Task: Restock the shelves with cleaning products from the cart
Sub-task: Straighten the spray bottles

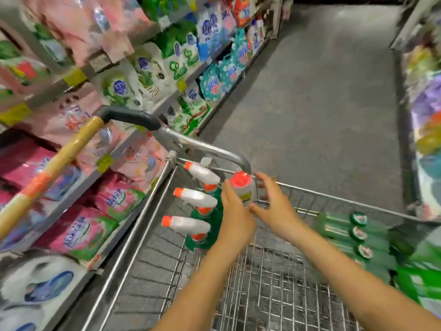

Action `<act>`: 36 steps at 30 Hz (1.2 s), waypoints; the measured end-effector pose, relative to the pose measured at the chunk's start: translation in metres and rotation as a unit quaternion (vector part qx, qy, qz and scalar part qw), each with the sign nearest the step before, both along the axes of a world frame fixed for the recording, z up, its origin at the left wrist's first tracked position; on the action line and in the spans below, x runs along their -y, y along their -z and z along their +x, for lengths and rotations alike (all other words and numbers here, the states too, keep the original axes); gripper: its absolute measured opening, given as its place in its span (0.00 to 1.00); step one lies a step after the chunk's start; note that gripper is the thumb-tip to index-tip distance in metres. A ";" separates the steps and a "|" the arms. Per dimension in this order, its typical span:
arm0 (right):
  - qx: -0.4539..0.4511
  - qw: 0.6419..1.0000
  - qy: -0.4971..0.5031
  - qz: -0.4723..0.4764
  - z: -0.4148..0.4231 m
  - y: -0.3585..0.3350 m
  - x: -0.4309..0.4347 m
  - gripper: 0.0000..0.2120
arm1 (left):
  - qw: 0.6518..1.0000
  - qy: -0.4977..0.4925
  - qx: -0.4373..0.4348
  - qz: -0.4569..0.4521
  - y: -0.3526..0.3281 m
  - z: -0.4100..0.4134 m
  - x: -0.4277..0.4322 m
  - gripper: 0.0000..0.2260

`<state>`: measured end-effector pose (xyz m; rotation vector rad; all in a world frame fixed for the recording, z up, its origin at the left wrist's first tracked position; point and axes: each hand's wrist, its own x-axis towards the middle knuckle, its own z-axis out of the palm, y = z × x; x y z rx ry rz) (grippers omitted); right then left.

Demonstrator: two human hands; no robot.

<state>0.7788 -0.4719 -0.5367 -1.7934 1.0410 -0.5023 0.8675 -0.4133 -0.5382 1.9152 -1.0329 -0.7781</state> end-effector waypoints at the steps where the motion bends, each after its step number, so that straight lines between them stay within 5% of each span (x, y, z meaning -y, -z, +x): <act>1: -0.013 1.000 -0.010 -0.004 0.003 0.005 0.004 0.33 | 1.000 -0.001 -0.003 -0.001 0.003 0.000 0.005 0.36; 8: -0.022 0.998 -0.032 -0.047 0.004 0.035 0.010 0.22 | 1.000 -0.001 0.011 -0.016 0.020 0.011 0.007 0.18; 13: -0.030 0.999 -0.027 -0.034 -0.003 0.051 0.009 0.22 | 0.999 0.029 0.000 -0.036 0.016 0.010 0.000 0.13; 19: 0.082 0.995 -0.018 0.052 -0.026 0.040 -0.007 0.20 | 0.998 0.028 -0.038 -0.045 -0.006 0.006 -0.014 0.09; 36: 0.292 0.956 0.022 0.009 -0.084 -0.081 -0.121 0.21 | 0.973 0.070 -0.139 -0.173 -0.123 -0.020 -0.118 0.17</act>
